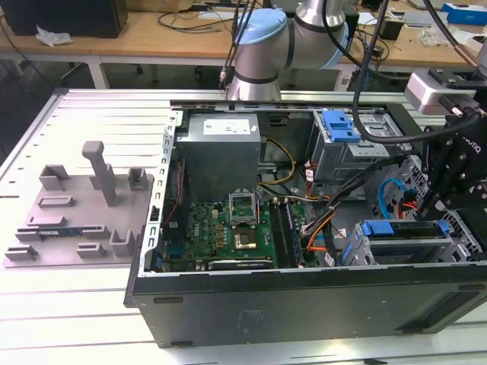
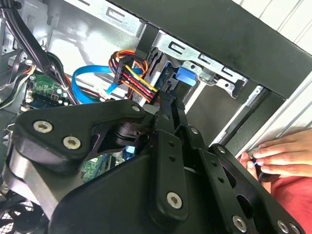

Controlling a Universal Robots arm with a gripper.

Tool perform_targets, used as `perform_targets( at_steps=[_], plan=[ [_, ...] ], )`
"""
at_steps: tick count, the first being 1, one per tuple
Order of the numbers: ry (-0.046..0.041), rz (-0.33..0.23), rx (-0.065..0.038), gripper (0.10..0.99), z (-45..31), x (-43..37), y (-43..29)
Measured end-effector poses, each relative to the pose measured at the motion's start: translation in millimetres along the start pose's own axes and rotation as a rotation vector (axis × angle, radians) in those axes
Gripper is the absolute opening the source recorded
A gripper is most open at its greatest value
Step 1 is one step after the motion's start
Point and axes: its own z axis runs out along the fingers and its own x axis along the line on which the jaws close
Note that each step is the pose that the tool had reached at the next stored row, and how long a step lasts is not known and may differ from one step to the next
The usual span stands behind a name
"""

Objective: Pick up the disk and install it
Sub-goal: 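Insert the first disk wire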

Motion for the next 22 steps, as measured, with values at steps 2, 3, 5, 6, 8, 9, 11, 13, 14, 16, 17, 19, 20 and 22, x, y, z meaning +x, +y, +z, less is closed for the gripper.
perform_targets(
  at_steps=[2,3,5,6,8,9,11,13,14,16,17,19,20,22],
  plan=[
    [0.0000,0.000,0.000,0.169,0.4,0.0,0.0],
    [-0.0001,0.000,0.000,0.169,0.6,0.0,0.0],
    [0.0000,0.000,0.000,0.169,1.0,-0.1,0.0],
    [-0.0001,0.000,0.000,0.169,1.2,-0.1,0.0],
    [-0.0001,0.000,0.000,0.169,1.9,-0.1,0.0],
    [0.0000,0.000,0.000,0.169,2.0,-0.1,0.0],
    [0.0000,0.000,0.000,0.169,2.4,-0.2,0.0],
    [0.0000,0.000,0.000,0.169,3.1,-0.2,0.0],
    [0.0000,0.000,0.000,0.169,3.3,-0.3,0.0],
    [0.0000,0.000,0.000,0.169,3.8,-0.3,0.0],
    [0.0000,0.000,0.000,0.169,4.1,-0.3,0.0],
    [0.0000,0.000,0.000,0.169,4.5,-0.4,0.0],
    [0.0000,0.000,0.000,0.169,4.7,-0.4,0.0],
    [0.0000,0.000,0.000,0.169,5.2,-0.4,0.1]
  ],
)
